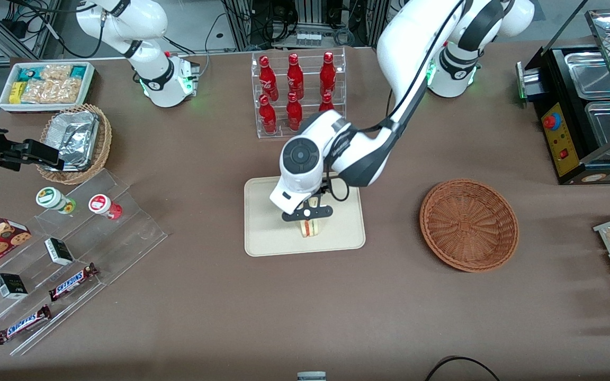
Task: Place sandwich from basket to tray
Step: 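Lower the sandwich onto the tray and open the left gripper, then raise the left gripper away from the sandwich on the tray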
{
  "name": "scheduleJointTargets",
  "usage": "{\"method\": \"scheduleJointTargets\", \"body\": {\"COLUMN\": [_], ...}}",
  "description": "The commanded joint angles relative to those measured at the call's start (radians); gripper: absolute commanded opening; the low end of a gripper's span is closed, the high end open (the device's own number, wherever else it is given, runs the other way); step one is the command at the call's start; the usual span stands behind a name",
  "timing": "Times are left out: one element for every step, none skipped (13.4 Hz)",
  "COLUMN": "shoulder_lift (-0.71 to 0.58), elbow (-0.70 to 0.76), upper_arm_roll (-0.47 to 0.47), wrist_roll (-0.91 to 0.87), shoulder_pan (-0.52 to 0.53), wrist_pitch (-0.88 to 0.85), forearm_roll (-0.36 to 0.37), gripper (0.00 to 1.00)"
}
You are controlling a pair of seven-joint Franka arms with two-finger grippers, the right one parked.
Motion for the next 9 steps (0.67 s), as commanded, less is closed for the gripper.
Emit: {"method": "scheduleJointTargets", "body": {"shoulder_lift": [-0.059,-0.087,-0.113,-0.138,-0.171,-0.214,-0.252,-0.291,-0.325], "elbow": [0.014,0.005,-0.007,-0.015,-0.055,-0.105,-0.153,-0.191,-0.22], "upper_arm_roll": [0.025,0.04,0.048,0.048,0.047,0.047,0.048,0.048,0.048], "wrist_roll": [0.013,0.046,0.095,0.126,0.177,0.244,0.31,0.377,0.434], "shoulder_pan": [0.008,0.014,0.053,0.093,0.142,0.164,0.201,0.244,0.28], "wrist_pitch": [-0.04,-0.055,-0.086,-0.101,-0.106,-0.103,-0.104,-0.106,-0.112], "forearm_roll": [0.026,0.037,0.025,0.011,0.007,0.006,0.005,0.005,0.005], "gripper": [1.0,1.0,1.0,1.0,1.0,1.0,1.0,1.0,1.0]}}
